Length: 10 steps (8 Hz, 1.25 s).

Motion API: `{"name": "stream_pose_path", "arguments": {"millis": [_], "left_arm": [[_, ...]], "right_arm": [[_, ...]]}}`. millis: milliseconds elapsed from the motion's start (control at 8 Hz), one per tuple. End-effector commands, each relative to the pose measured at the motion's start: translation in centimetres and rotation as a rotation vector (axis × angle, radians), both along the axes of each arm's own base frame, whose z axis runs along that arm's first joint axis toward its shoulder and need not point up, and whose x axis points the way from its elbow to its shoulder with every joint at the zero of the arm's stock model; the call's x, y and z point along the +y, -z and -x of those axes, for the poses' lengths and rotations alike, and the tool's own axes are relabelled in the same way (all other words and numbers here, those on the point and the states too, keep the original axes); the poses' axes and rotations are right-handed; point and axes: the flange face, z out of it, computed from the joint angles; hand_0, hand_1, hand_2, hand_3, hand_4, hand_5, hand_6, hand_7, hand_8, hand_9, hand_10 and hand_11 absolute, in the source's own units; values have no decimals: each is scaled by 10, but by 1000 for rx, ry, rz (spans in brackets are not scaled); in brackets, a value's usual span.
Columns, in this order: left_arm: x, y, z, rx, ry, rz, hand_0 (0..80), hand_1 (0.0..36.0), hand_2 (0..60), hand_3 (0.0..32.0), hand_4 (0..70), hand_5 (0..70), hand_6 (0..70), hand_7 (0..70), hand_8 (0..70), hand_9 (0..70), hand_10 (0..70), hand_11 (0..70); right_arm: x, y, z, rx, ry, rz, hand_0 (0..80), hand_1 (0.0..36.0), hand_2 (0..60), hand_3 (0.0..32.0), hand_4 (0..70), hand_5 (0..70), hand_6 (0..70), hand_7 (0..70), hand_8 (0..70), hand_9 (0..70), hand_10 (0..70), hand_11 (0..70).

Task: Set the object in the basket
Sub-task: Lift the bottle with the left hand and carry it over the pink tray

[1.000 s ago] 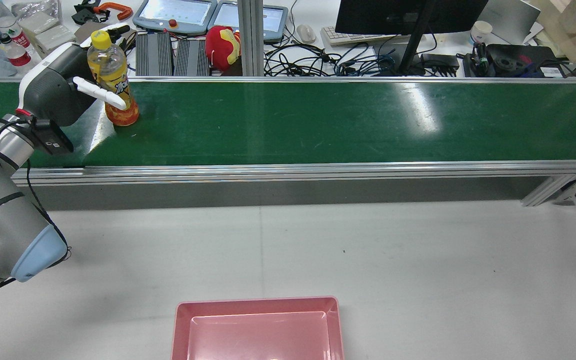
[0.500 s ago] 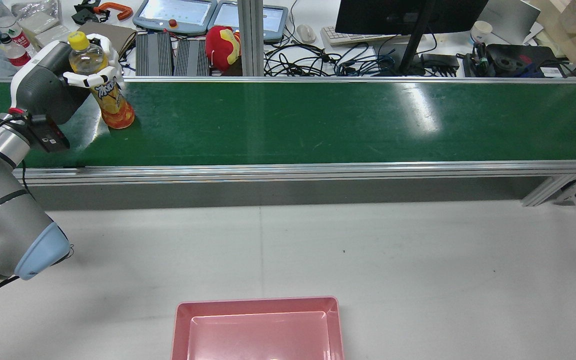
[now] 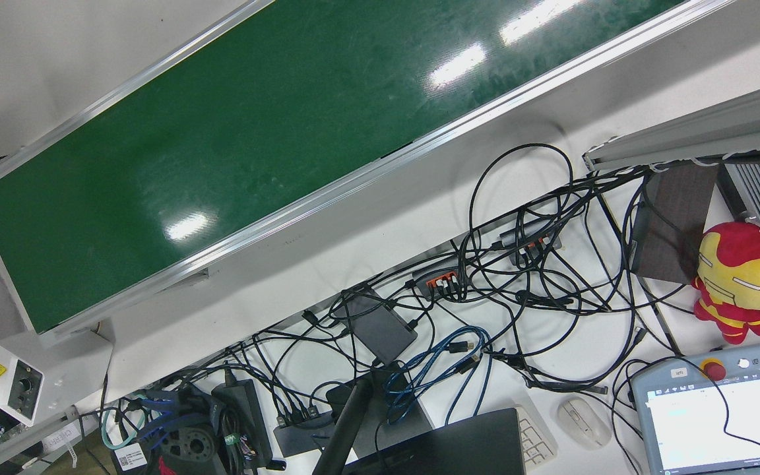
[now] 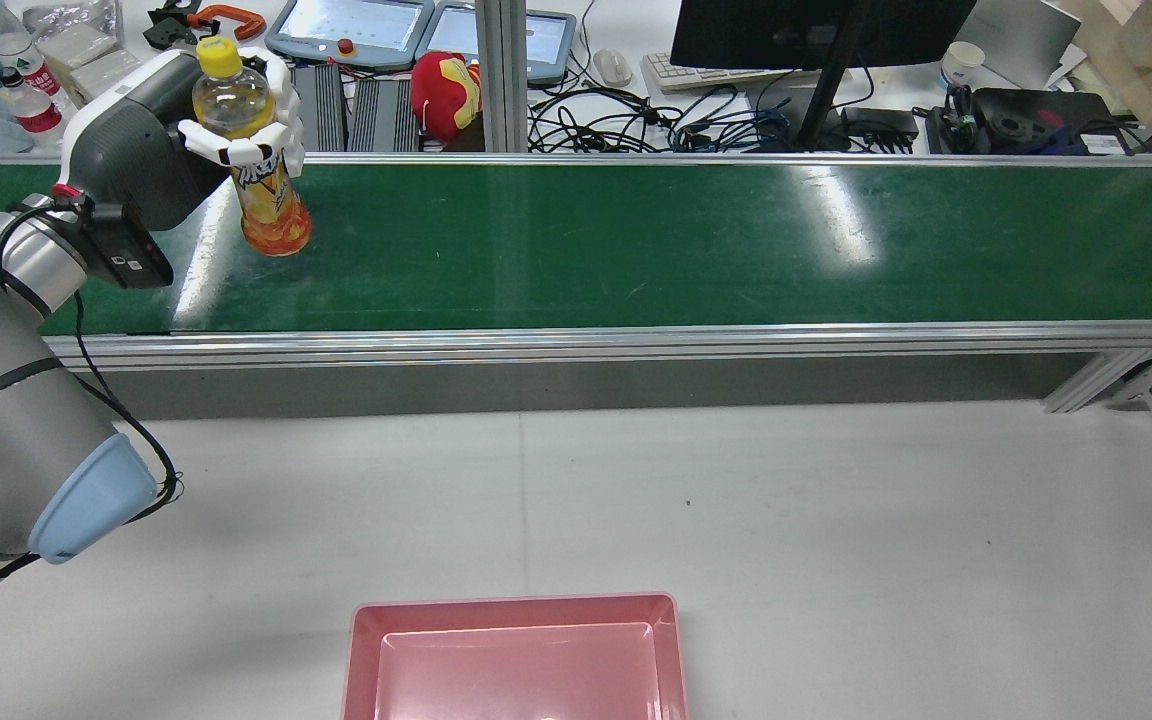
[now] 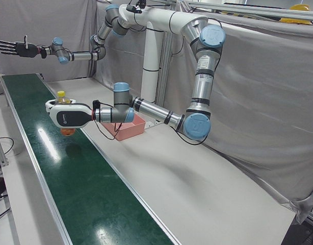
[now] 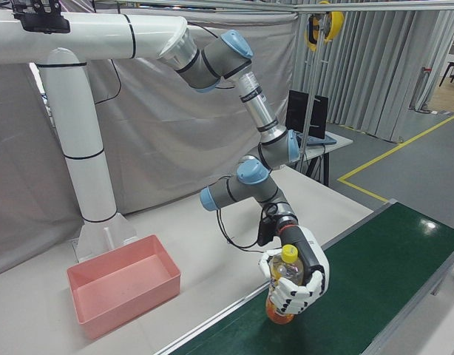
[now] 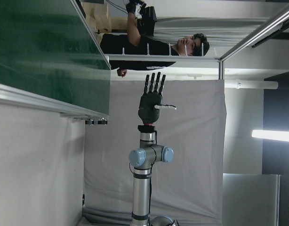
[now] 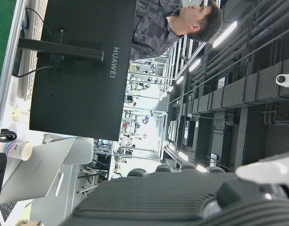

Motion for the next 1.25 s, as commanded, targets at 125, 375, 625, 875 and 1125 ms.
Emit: {"name": "stream_pose_path", "arguments": {"millis": [125, 375, 625, 875, 1125], "left_arm": [[96, 72, -47, 5, -210, -114, 800, 360, 600, 0, 700, 700, 700, 700, 700, 700, 700, 700], [163, 96, -80, -24, -311, -176, 800, 360, 600, 0, 700, 700, 700, 700, 700, 700, 700, 700], [230, 107, -128, -59, -425, -248, 800, 360, 600, 0, 700, 700, 700, 700, 700, 700, 700, 700], [271, 108, -162, -84, -496, -282, 800, 360, 600, 0, 700, 700, 700, 700, 700, 700, 700, 700], [310, 107, -190, -127, -544, -329, 795, 360, 600, 0, 700, 700, 700, 700, 700, 700, 700, 700]], "right_arm": [[0, 0, 0, 0, 0, 0, 0, 0, 0, 0, 0, 0, 0, 0, 0, 0, 0, 0], [0, 0, 0, 0, 0, 0, 0, 0, 0, 0, 0, 0, 0, 0, 0, 0, 0, 0], [0, 0, 0, 0, 0, 1, 0, 0, 0, 0, 0, 0, 0, 0, 0, 0, 0, 0], [0, 0, 0, 0, 0, 1, 0, 0, 0, 0, 0, 0, 0, 0, 0, 0, 0, 0], [0, 0, 0, 0, 0, 1, 0, 0, 0, 0, 0, 0, 0, 0, 0, 0, 0, 0]]}}
